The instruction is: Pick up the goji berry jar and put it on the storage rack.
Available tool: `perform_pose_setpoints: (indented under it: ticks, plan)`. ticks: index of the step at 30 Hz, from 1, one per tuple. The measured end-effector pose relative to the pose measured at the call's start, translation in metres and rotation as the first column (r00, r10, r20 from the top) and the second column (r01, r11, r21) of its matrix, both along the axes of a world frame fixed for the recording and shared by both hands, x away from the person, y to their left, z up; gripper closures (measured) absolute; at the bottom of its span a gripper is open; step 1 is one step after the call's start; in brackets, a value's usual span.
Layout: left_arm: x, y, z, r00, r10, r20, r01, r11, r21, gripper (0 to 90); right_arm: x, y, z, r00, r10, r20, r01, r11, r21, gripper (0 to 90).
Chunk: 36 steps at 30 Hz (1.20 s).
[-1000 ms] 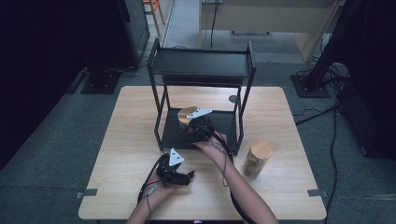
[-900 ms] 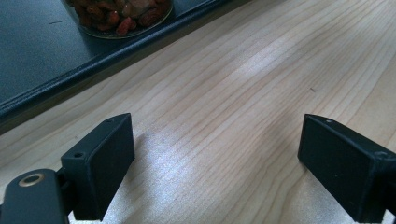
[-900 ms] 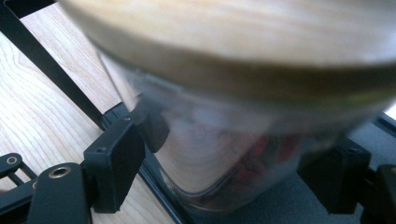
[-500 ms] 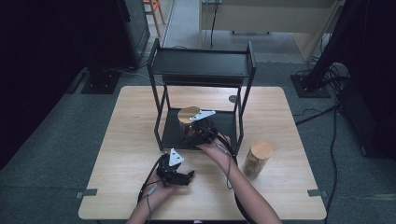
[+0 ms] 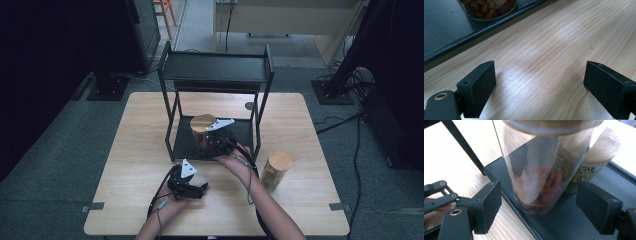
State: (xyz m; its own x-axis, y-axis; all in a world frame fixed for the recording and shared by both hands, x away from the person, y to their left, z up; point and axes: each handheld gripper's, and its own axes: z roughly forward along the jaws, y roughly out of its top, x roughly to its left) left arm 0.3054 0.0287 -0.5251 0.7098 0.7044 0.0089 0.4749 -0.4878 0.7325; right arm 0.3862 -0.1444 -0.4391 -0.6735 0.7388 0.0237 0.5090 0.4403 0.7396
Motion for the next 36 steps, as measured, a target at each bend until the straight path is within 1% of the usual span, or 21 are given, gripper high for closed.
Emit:
perform_pose_setpoints:
  ticks: [8,20,36]
  plan:
    - [0.000,0.000,0.000,1.0000,0.001,0.000,-0.001,1.0000,0.000,11.2,-0.004,-0.006,0.004,0.9999,0.011,-0.007,-0.011,1.000,-0.017,20.8]
    - [0.000,0.000,0.000,1.0000,0.001,0.001,-0.001,1.0000,0.000,11.2,-0.009,-0.016,0.010,0.9999,0.010,-0.011,-0.010,0.999,-0.038,20.8]
    - [0.000,0.000,0.000,1.0000,0.001,0.000,-0.001,1.0000,0.000,11.2,-0.014,-0.027,0.024,0.9997,0.005,-0.025,-0.006,0.999,-0.052,20.8]
